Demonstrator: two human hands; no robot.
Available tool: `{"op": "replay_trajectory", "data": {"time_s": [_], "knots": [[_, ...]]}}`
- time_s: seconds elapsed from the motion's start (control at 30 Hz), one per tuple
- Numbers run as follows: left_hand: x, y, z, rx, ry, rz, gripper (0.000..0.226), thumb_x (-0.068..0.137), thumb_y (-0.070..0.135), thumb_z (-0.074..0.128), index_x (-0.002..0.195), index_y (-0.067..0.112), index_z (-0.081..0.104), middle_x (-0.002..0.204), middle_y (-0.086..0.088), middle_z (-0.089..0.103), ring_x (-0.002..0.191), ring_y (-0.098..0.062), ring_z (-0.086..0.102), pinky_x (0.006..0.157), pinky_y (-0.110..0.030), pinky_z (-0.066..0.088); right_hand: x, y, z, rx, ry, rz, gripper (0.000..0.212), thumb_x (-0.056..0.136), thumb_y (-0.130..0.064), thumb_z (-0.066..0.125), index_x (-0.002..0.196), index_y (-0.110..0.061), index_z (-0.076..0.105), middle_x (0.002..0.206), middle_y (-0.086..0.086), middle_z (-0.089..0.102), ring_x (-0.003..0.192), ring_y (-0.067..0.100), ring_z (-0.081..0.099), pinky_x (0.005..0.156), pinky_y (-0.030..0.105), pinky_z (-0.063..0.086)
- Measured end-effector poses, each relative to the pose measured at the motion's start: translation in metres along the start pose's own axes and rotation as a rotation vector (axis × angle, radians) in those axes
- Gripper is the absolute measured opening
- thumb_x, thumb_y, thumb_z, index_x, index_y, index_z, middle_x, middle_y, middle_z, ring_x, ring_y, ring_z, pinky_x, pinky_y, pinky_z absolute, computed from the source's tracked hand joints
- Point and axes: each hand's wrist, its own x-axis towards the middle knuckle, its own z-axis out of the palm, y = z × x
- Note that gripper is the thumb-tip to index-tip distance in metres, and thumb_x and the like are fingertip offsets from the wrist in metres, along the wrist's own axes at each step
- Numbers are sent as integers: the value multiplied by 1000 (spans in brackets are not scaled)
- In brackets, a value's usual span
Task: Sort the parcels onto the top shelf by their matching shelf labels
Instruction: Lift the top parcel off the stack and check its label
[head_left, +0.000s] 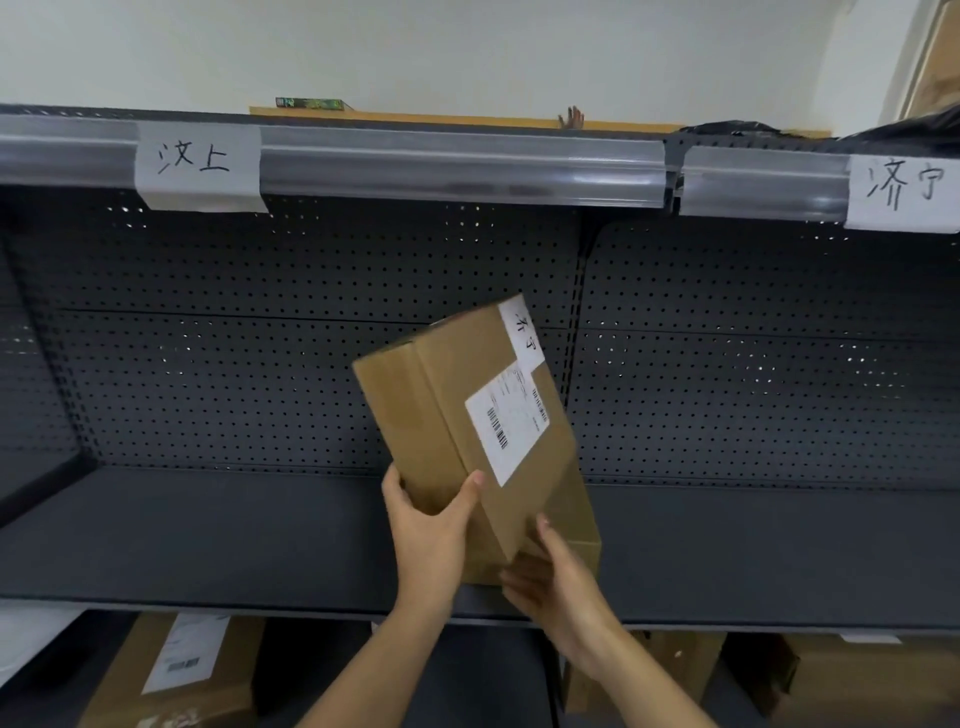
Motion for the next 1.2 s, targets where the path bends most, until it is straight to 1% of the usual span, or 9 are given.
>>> {"op": "replay_trajectory", "data": {"time_s": [0.13, 0.27, 0.47, 0.6, 0.77, 0.9, 1.0, 1.1, 1.2], "knots": [[-9, -12, 4, -258, -18, -185, 80, 67, 40, 85, 135, 31, 45, 125, -1, 68, 112, -17, 68, 99, -48, 53, -4, 7, 8, 163, -138, 38, 45, 98, -53, 54, 130, -23, 63, 125, 14, 75, 120, 35, 66, 109, 50, 47], [-12, -17, 2, -290, -41, -211, 86, 61, 44, 84, 135, 32, 42, 126, -4, 67, 114, -22, 67, 96, -54, 54, -2, 7, 5, 240, -159, -29, 47, 99, -46, 56, 138, -22, 59, 128, 14, 74, 123, 37, 65, 111, 56, 44], [-1, -17, -11, -206, -156, -234, 100, 70, 35, 82, 149, 42, 21, 137, 1, 60, 117, -12, 62, 102, -45, 50, 0, -5, -10, 63, -121, -234, 42, 100, -44, 53, 141, -34, 55, 135, 3, 70, 124, 26, 64, 97, 46, 52], [21, -6, -34, -74, -101, -151, 119, 67, 45, 85, 153, 48, 3, 160, -3, 32, 134, -16, 47, 113, -42, 37, 9, -25, -35, -64, -74, -332, 59, 92, -47, 61, 149, -37, 48, 141, -2, 64, 131, 26, 57, 107, 55, 46], [43, -1, -57, 148, -152, 39, 68, 98, 26, 58, 157, 27, 24, 163, 5, 25, 148, -12, 26, 116, -29, 27, 13, -47, -61, -194, -41, -441, 113, 61, -74, 78, 158, -37, 34, 151, -5, 57, 137, 20, 53, 118, 56, 36], [42, -8, -59, 198, -297, 72, 46, 103, 9, 48, 146, 25, 42, 137, 16, 55, 113, 14, 58, 102, -13, 44, 7, -51, -60, -275, -82, -477, 113, 62, -76, 74, 159, -38, 31, 152, -6, 56, 138, 18, 53, 120, 52, 36], [37, -17, -55, 185, -313, 71, 52, 104, 6, 45, 153, 17, 35, 142, 9, 56, 118, 13, 56, 95, -6, 43, 5, -48, -63, -255, -28, -510, 112, 63, -84, 67, 159, -41, 29, 156, -13, 49, 142, 13, 45, 124, 49, 28], [31, -20, -50, 171, -317, 82, 54, 104, 6, 44, 155, 16, 30, 147, 6, 51, 120, 16, 53, 95, -4, 41, -8, -46, -61, -286, 34, -565, 98, 75, -78, 62, 160, -38, 29, 157, -15, 45, 144, 9, 41, 124, 37, 25], [25, -14, -43, 147, -332, 118, 55, 104, 7, 44, 156, 17, 29, 147, 7, 50, 120, 16, 52, 96, -4, 41, -18, -50, -62, -357, 125, -653, 57, 106, -36, 45, 160, -26, 29, 148, -16, 43, 130, -2, 43, 94, -2, 33]]}}
